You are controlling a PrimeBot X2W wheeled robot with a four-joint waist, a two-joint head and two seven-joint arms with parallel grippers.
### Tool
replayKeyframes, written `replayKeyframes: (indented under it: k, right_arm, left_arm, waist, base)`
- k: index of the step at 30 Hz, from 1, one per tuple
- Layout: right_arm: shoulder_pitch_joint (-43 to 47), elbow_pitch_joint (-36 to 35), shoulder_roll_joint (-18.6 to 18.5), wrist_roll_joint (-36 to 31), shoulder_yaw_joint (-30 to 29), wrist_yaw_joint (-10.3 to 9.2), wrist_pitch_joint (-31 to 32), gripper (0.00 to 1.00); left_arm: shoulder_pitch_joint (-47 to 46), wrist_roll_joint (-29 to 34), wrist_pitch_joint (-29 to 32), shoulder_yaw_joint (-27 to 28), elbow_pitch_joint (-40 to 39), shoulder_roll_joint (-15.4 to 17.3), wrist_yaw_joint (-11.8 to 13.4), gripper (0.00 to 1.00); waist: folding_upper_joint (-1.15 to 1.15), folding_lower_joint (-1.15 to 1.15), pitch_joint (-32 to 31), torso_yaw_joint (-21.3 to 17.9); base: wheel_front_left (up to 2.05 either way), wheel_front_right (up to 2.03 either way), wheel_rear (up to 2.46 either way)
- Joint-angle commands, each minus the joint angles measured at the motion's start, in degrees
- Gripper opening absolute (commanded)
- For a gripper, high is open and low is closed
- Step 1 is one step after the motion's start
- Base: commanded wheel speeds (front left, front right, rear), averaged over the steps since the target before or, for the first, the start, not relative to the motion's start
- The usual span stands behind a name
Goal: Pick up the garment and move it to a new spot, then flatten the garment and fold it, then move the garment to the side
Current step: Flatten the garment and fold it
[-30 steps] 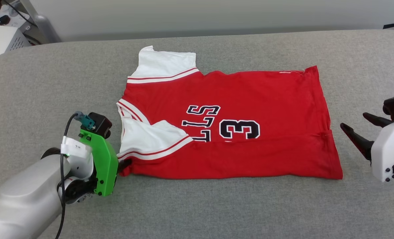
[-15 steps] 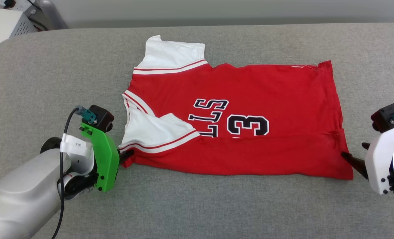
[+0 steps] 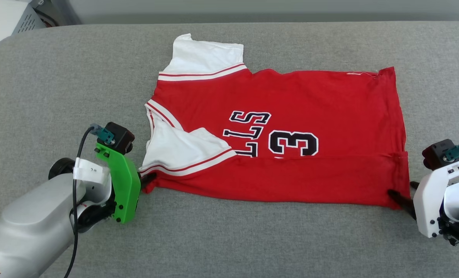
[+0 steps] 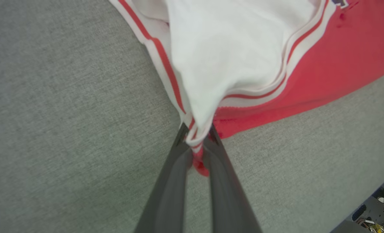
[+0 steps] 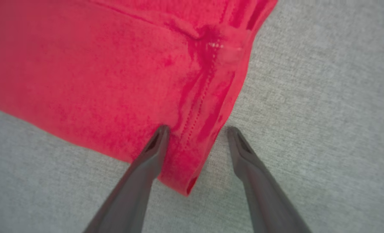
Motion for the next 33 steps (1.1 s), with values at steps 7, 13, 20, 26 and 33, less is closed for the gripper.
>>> replayKeyframes:
  k: [7, 13, 20, 26, 33]
  right_arm:
    - [0.6, 0.3, -0.2, 3.9, 2.9, 0.05, -6.1, 0.00]
    - [3.3, -3.4, -3.6, 5.7, 0.7, 0.05, -8.1, 0.00]
    - [9.3, -9.7, -6.5, 6.3, -3.5, 0.05, -7.5, 0.00]
    - [15.3, -14.1, -7.0, 5.5, -8.3, 0.05, -5.5, 0.00]
    - [18.2, -14.8, -3.7, 3.2, -12.2, 0.05, -3.1, 0.00]
  left_arm:
    - [3.8, -0.5, -2.2, -0.6, 1.0, -0.3, -0.1, 0.00]
    - [5.8, -0.5, -2.8, -0.9, -0.7, 1.1, -0.1, 0.00]
    - [9.0, 0.1, -3.6, -1.1, -5.8, 4.1, 1.3, 0.00]
    - [12.4, 0.2, -3.8, -1.4, -10.1, 6.0, 3.3, 0.00]
    - [14.5, -0.4, -3.7, -1.5, -9.9, 5.3, 4.5, 0.00]
  waist:
    - [0.00, 0.00, -4.9, -0.1]
    - [0.00, 0.00, -7.9, 0.6]
    - [0.00, 0.00, -9.6, 0.9]
    - [0.00, 0.00, -9.5, 1.0]
    - [0.00, 0.00, -7.7, 0.6]
  base:
    - [0.00, 0.00, 0.00]
    - [0.00, 0.00, 0.00]
    - [0.00, 0.00, 0.00]
    - [0.00, 0.00, 0.00]
    - [0.00, 0.00, 0.00]
